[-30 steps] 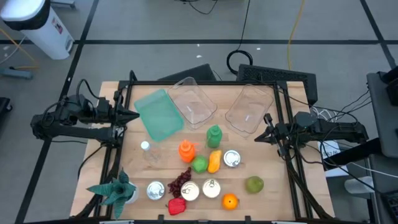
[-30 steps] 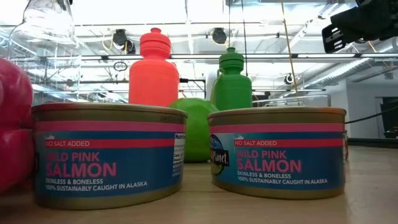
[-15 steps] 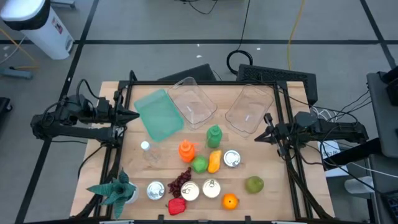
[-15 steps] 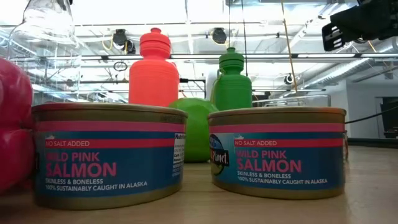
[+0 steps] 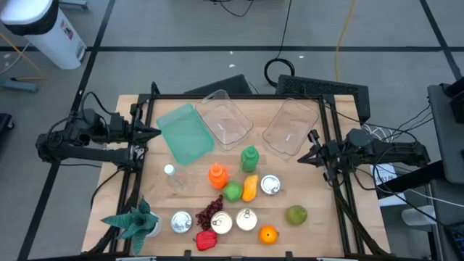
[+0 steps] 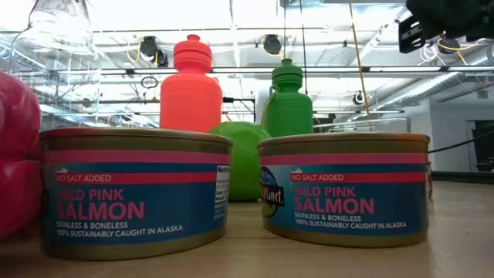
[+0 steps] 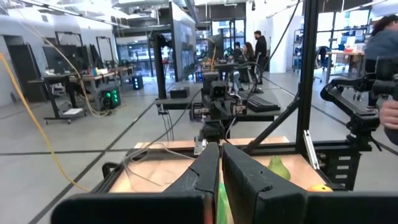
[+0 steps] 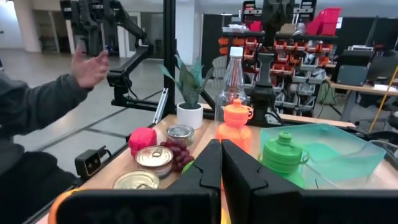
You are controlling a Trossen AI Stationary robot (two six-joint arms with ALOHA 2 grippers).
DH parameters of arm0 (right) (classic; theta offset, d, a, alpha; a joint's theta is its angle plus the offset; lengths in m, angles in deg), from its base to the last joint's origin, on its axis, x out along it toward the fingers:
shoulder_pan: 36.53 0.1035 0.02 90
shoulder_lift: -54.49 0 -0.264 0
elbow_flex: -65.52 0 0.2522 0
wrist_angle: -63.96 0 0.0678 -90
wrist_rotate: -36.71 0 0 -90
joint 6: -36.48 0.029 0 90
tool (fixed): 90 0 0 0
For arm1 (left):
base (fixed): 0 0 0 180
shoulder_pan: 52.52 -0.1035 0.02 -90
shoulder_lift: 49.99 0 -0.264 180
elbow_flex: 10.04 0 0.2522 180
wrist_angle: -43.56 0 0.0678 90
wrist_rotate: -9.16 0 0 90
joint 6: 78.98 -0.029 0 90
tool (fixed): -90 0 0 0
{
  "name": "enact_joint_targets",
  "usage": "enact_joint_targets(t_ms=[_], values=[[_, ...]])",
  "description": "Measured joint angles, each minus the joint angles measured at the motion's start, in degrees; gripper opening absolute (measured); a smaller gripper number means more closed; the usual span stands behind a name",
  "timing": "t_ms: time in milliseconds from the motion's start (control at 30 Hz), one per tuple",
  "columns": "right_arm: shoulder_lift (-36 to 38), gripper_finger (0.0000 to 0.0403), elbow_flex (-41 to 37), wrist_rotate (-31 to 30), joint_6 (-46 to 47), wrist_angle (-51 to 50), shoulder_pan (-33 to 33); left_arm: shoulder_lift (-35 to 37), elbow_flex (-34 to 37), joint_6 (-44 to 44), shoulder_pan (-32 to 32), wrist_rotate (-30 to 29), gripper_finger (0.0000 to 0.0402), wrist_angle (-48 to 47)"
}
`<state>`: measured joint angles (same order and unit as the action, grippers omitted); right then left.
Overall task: Pick & Place Food Item
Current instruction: Put the green bottle into the right transparent bin
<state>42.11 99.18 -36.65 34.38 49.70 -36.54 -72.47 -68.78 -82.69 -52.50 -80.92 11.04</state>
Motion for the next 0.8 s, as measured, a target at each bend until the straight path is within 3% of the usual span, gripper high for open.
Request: enact_joint_targets(t_ms=[167,300,433,567,800], values=[[-1.56,0.0004,0.00,-0.01,-0.57,-0.02,0.01,0.00,0.00,0.07,0.01,0.00,0.0031,-0.01],[-3.58,0.0004,0.00,0.00,0.21,0.32,0.02,0.00,0.00,6.41,0.01,0.26,0.0031,1.04],[-5.27,0.0004,0.00,-0.02,3.89,3.85,0.01,0.40,0.86,6.75,0.01,0.53,0.0031,-2.92],[-6.41,0.0004,0.00,-0.17,6.83,8.42,0.00,4.82,8.06,7.43,0.05,1.33,0.0031,-0.71],[-6.73,0.0003,-0.34,-1.84,6.51,9.38,0.00,15.95,22.53,8.70,0.01,-2.58,0.0031,5.49]])
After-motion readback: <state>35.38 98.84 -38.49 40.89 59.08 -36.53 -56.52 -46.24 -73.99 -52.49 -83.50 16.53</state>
